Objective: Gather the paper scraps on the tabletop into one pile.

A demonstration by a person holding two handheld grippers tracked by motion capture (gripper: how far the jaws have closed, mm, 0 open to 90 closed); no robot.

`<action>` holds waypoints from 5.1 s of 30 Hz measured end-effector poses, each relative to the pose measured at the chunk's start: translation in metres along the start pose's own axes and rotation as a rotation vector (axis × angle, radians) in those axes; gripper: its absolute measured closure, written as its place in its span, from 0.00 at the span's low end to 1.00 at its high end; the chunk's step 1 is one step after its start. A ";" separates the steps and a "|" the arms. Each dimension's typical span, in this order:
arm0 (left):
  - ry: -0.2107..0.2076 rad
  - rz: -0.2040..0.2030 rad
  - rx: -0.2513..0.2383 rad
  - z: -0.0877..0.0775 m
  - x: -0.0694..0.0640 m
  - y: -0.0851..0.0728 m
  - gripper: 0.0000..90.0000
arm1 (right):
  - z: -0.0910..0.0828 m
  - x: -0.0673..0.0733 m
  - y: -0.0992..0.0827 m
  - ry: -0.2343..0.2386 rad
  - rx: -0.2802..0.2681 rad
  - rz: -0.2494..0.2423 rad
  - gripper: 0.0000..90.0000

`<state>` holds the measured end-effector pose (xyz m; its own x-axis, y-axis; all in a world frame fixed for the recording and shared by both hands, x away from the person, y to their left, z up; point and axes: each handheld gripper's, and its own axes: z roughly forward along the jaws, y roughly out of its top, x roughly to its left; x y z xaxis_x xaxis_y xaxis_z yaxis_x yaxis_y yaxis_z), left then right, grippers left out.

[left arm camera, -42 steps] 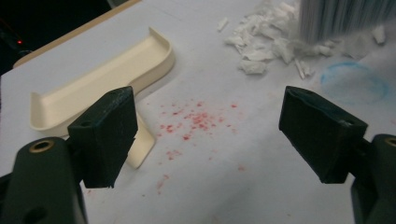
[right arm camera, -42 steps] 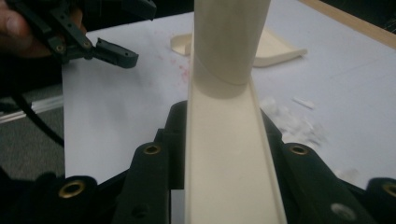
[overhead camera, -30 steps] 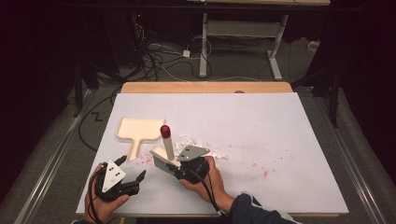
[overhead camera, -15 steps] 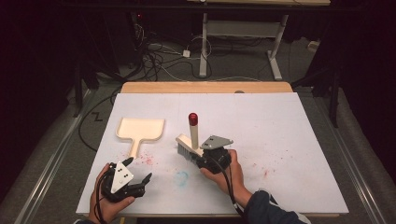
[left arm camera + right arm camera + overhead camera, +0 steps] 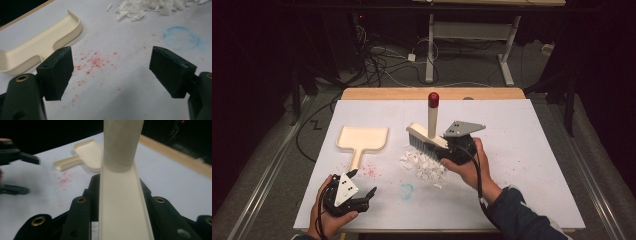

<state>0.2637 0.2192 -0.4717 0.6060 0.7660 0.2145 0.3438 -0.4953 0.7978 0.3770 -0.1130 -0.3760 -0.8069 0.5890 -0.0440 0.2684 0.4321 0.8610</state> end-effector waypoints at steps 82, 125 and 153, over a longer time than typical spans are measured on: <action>-0.089 0.088 0.062 0.014 -0.016 0.005 0.21 | -0.076 -0.061 -0.115 -0.407 0.071 0.127 0.75; -0.081 0.087 0.062 0.012 -0.016 0.005 0.21 | -0.056 0.004 -0.065 -0.065 -0.017 -0.001 0.75; -0.093 0.103 0.069 0.015 -0.017 0.005 0.21 | -0.034 0.032 -0.081 0.172 0.071 -0.163 0.75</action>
<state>0.2655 0.1973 -0.4793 0.7031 0.6703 0.2372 0.3234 -0.5985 0.7329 0.3119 -0.1523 -0.4302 -0.9187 0.3852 -0.0870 0.1587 0.5621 0.8117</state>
